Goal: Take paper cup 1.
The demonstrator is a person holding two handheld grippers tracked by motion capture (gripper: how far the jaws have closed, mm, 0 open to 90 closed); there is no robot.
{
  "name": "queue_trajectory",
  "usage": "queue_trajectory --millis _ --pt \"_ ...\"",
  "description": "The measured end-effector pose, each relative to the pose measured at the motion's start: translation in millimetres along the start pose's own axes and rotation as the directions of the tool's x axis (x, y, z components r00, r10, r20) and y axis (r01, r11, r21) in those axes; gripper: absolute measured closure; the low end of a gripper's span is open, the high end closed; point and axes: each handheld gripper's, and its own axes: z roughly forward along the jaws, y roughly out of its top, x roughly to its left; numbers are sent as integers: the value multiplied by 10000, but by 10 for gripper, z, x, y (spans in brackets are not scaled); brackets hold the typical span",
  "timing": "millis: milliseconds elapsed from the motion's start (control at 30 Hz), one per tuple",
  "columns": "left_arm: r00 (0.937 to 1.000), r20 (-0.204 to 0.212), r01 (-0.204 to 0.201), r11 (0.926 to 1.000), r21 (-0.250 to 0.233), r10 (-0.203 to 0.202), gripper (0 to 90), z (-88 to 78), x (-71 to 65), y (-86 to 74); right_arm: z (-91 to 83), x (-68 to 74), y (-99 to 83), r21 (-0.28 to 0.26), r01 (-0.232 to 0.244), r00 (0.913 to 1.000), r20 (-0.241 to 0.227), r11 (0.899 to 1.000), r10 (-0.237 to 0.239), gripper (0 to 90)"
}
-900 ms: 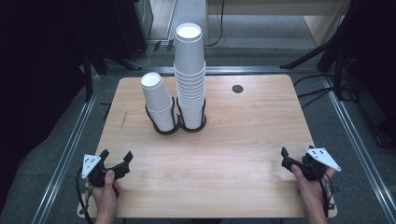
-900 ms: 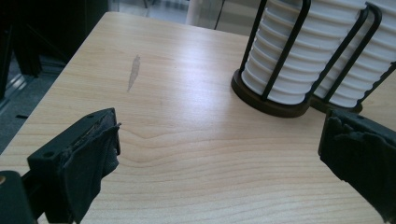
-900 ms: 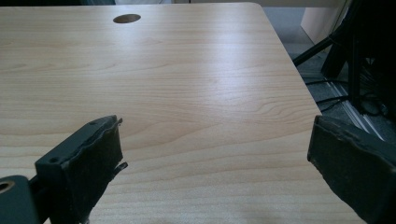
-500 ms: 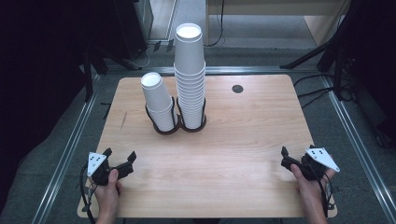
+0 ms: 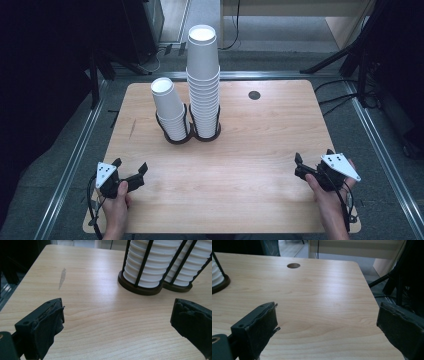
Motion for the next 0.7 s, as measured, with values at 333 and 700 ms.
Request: queue_trajectory --millis 333,700 --pt "9985 529 -169 9998 120 162 0 6 -124 93 -16 193 305 -298 530 9929 -1051 9982 -558 31" --pt "9945 841 -660 9969 425 622 0 86 -286 0 73 375 674 -602 644 9772 -1984 9961 -752 31"
